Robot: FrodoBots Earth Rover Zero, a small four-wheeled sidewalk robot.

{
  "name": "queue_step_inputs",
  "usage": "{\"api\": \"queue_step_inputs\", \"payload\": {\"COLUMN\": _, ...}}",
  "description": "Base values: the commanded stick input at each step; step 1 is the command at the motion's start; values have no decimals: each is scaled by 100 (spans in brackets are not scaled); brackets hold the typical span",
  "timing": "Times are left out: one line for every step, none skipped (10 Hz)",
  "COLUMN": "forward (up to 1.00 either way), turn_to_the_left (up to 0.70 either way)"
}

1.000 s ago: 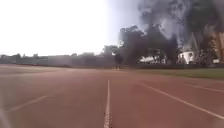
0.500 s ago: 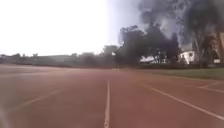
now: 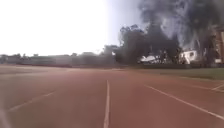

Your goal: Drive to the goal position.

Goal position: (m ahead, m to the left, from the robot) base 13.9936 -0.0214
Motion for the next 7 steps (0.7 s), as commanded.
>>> {"api": "queue_step_inputs", "payload": {"forward": 70, "turn_to_the_left": 0}}
{"api": "queue_step_inputs", "payload": {"forward": 70, "turn_to_the_left": 0}}
{"api": "queue_step_inputs", "payload": {"forward": 70, "turn_to_the_left": 0}}
{"api": "queue_step_inputs", "payload": {"forward": 70, "turn_to_the_left": 0}}
{"api": "queue_step_inputs", "payload": {"forward": 70, "turn_to_the_left": 0}}
{"api": "queue_step_inputs", "payload": {"forward": 70, "turn_to_the_left": 0}}
{"api": "queue_step_inputs", "payload": {"forward": 70, "turn_to_the_left": 0}}
